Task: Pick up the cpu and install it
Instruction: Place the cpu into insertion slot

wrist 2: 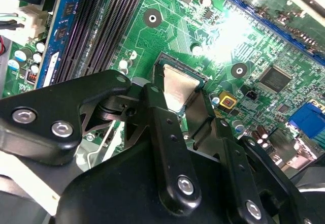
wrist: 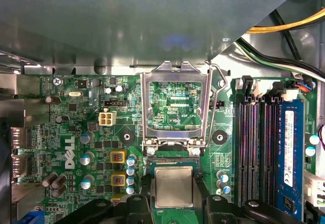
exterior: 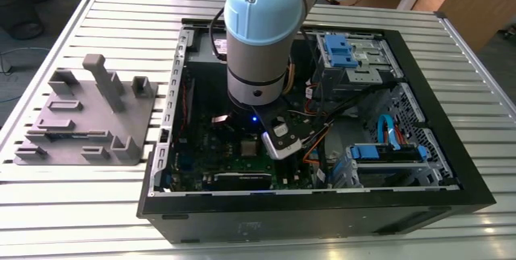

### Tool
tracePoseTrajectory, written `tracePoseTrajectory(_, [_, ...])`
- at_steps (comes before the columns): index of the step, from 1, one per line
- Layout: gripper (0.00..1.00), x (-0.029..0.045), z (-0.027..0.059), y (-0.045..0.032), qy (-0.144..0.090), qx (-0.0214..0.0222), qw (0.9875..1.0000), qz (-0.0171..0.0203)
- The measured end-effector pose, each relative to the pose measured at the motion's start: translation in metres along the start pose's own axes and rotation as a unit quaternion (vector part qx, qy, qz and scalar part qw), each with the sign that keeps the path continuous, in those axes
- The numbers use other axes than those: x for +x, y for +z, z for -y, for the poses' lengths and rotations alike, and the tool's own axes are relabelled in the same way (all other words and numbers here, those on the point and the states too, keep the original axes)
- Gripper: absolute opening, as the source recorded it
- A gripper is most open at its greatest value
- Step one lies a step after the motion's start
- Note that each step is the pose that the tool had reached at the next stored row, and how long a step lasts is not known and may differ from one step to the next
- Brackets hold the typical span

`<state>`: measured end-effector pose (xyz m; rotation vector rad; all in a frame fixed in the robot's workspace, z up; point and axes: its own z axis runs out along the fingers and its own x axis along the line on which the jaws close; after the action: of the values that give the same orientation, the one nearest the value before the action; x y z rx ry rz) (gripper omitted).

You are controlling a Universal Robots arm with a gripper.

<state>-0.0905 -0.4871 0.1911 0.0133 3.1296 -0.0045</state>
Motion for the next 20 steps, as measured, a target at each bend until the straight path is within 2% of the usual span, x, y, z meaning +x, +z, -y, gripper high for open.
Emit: tracePoseTrajectory(20, [0.42, 0.0, 0.0, -0.003, 0.0, 0.0, 1.0, 0.0])
